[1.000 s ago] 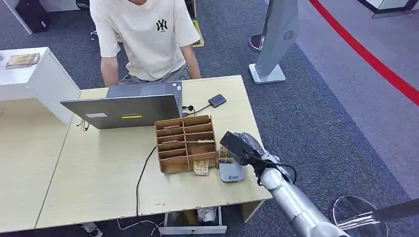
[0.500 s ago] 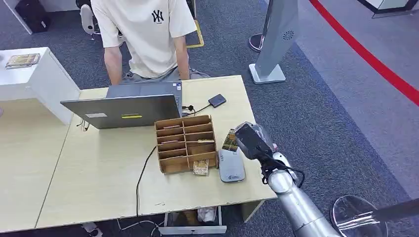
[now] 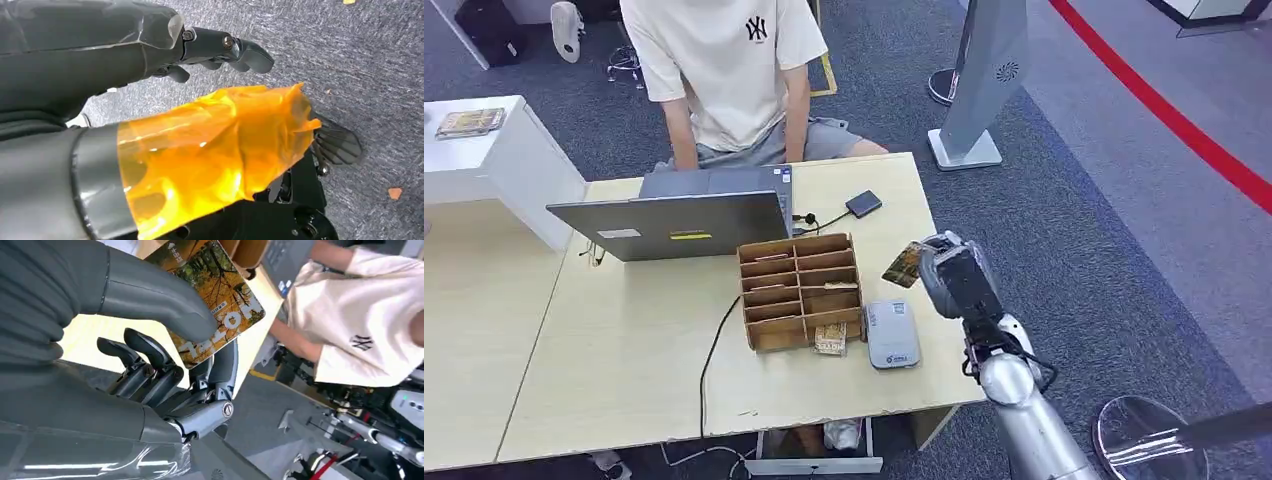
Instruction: Pass the card to the sensor for recognition and then transmit it.
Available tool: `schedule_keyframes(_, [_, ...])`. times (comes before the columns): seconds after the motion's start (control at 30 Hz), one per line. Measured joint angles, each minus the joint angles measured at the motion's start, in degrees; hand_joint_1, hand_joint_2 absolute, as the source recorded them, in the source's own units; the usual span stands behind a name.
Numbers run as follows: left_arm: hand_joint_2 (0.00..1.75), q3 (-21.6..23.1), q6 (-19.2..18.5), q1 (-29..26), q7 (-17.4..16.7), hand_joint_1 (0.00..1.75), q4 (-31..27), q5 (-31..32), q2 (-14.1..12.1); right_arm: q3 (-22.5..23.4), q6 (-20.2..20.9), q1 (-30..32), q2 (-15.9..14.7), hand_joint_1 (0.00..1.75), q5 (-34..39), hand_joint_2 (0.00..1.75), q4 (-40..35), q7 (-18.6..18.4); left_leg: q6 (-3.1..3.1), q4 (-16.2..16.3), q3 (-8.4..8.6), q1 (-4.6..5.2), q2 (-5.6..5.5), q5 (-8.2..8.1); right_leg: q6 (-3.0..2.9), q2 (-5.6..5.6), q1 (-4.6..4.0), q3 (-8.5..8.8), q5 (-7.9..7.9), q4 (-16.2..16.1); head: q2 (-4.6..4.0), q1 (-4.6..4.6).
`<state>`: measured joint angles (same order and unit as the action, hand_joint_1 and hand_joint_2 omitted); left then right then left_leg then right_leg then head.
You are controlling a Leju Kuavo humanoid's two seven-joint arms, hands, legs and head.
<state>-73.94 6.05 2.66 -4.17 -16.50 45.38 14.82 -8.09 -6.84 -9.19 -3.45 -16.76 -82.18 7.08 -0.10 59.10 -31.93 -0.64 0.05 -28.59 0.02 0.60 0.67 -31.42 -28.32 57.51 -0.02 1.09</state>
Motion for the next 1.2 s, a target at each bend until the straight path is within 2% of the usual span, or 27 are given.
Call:
schedule_keyframes(0.27, [0.00, 0.0, 0.1, 0.0, 0.2, 0.00, 0.0, 0.6, 0.0, 0.0, 1.9, 1.7, 0.3, 1.75, 3.8, 1.75, -3.3, 1.7, 0.00, 0.0, 0.00, 0.00, 0.00, 0.00, 0.00, 0.00, 0.00, 0.00, 0.00, 0.0, 0.00, 0.00])
schedule_keyframes(0.6, [0.00, 0.0, 0.2, 0.1, 0.6, 0.00, 0.0, 1.0, -0.1, -1.0, 2.7, 2.2, 0.3, 1.75, 4.8, 1.75, -5.8, 2.1, 0.00, 0.0, -0.01, 0.00, 0.00, 0.00, 0.00, 0.00, 0.00, 0.01, 0.00, 0.0, 0.00, 0.00])
schedule_keyframes(1.2, [0.00, 0.0, 0.6, 0.2, 0.7, 0.00, 0.0, 2.5, -0.4, -6.5, 3.2, 0.4, 0.3, 1.75, 4.2, 1.75, -8.6, 3.1, -0.01, 0.0, -0.01, 0.00, 0.00, 0.01, 0.00, 0.00, 0.00, 0.01, 0.00, 0.0, 0.00, 0.00])
